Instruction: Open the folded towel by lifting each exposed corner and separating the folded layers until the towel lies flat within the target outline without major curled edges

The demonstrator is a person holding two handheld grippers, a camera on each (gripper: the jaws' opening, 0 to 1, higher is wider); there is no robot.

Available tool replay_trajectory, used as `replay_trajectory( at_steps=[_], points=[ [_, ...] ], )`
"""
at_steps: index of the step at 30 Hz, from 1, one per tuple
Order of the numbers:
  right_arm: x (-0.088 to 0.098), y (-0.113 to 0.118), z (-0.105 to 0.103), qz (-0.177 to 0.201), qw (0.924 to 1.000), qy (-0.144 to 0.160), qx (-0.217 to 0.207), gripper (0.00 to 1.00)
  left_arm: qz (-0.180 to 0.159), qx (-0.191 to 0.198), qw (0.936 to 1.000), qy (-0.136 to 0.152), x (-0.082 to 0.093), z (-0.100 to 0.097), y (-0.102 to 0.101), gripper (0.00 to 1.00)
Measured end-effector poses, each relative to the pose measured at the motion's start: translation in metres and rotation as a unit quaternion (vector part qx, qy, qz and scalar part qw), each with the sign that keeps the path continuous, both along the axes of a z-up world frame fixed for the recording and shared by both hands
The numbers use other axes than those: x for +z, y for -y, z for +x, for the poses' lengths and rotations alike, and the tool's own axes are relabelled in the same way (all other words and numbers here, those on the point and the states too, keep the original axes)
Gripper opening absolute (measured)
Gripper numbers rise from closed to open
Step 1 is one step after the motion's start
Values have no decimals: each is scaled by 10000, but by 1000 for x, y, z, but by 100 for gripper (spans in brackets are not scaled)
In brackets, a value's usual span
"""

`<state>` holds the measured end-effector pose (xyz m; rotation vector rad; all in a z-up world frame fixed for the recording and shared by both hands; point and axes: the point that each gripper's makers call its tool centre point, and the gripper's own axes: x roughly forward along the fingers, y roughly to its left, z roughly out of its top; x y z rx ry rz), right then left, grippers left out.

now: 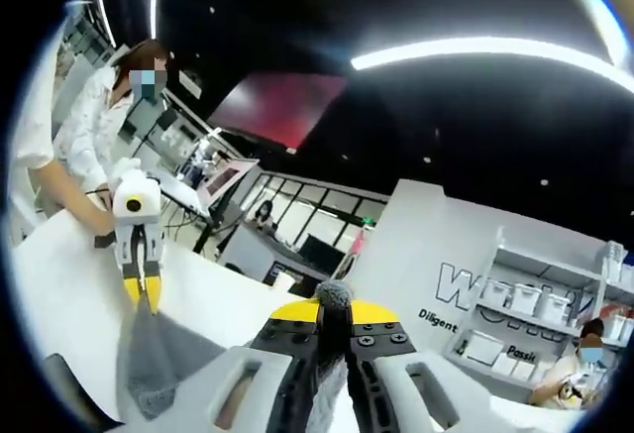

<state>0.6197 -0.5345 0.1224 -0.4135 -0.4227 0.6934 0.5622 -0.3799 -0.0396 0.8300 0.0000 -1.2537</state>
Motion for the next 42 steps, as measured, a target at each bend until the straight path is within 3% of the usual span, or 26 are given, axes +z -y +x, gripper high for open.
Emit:
replay_trajectory(
  at_steps=[5, 6, 8, 12, 14, 15, 17, 23, 26, 30, 32, 35, 38, 42],
  points=[
    [-6, 16, -3, 43, 9999, -80, -118, 1, 10, -15, 10000, -25, -1, -1, 1, 5],
    [-12, 22, -2, -411, 9985, 42, -355, 1, 2, -27, 10000, -26, -1, -1, 2, 5],
    [-18, 24, -7, -710, 9961, 83, -517, 1, 0, -38, 10000, -17, 0, -1, 2, 5],
    [-25, 30, -15, -461, 9982, -119, -359, 1, -8, -55, 10000, -31, 0, -1, 4, 5],
    [-27, 35, -19, -28, 9991, -409, -78, 2, -14, -56, 10000, -62, -1, 0, 4, 5],
    [-25, 38, -23, 96, 9992, -389, 71, 2, -14, -53, 10000, -78, -2, 0, 4, 5],
    [-32, 50, -20, -120, 9991, -348, -224, 2, -11, -54, 9999, -109, -3, 0, 4, 5],
    [-47, 73, -20, 23, 9979, -547, -351, 2, 17, -82, 9999, -59, -3, 0, 6, 5],
    [-57, 85, -16, -259, 9959, -557, -657, 2, 14, -79, 9999, -89, -3, -4, 8, 5],
    [-60, 92, -17, -130, 9946, -634, -805, 2, 12, -80, 9999, -94, -3, -3, 8, 5],
    [-65, 96, -15, -670, 9897, -390, -1207, 2, 6, -80, 9999, -106, -3, -3, 8, 5],
    [-72, 91, -13, -773, 9876, -490, -1279, 3, 21, -86, 9999, -99, -3, -3, 8, 5],
    [-80, 89, -11, -1330, 9787, -349, -1525, 2, 39, -91, 9999, -109, -5, -3, 8, 5],
    [-80, 88, -12, -1263, 9795, -382, -1522, 3, 55, -100, 9999, -107, -6, -1, 8, 5]
  ],
)
